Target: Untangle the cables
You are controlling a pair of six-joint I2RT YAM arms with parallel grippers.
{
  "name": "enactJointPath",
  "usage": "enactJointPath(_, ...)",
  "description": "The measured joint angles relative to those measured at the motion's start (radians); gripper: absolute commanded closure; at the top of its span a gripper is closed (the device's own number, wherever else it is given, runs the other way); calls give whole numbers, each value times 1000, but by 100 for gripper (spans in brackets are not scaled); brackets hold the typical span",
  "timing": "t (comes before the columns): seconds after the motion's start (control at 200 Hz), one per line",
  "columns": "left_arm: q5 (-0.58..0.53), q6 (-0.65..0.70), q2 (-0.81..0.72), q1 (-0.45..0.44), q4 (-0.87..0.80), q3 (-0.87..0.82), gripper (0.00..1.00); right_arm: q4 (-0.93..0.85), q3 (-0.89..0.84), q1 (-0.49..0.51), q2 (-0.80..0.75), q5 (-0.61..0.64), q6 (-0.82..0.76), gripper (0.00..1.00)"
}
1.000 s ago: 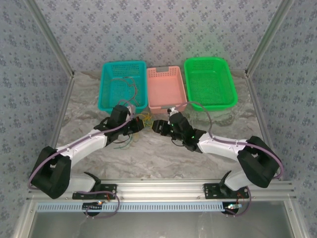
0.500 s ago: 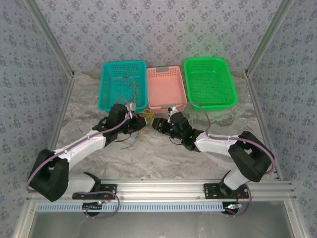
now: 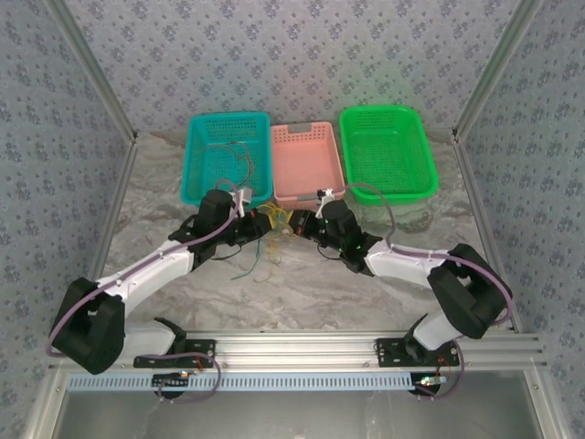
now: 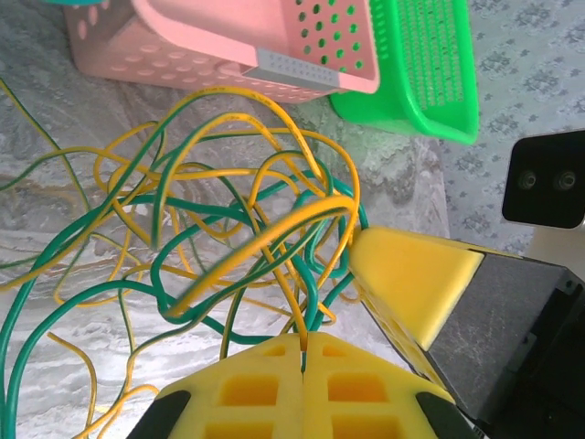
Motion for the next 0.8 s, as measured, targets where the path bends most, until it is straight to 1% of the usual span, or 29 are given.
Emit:
enactJointPath(0.2, 11, 50, -2, 0, -14, 45, 100, -125, 0, -17, -133, 0, -68, 100)
enactJointPath(0.31, -17, 86, -9, 8, -71, 53, 100, -209, 4, -56, -197, 43, -116, 100)
enactJointPath(0.38, -31, 103, -9, 13, -108, 53, 100, -265, 21, -76, -213, 65, -146, 100)
enactJointPath(0.425, -37, 111, -9, 13, -121, 53, 100, -295, 32, -78, -216, 71, -165, 97)
enactJointPath(0.46, -40, 116, -9, 13, -127, 53, 100, -316, 41, -77, -216, 72, -179, 100)
enactJointPath(0.6, -49, 130, -9, 13, -142, 53, 100, -381, 55, -76, -216, 82, -219, 100)
enactJointPath(0.715, -104, 158, -9, 13, -205, 61, 100, -437, 52, -76, -238, 119, -241, 100)
enactJointPath(0.8, -165, 184, -9, 13, -272, 82, 100, -478, 42, -87, -296, 150, -255, 100)
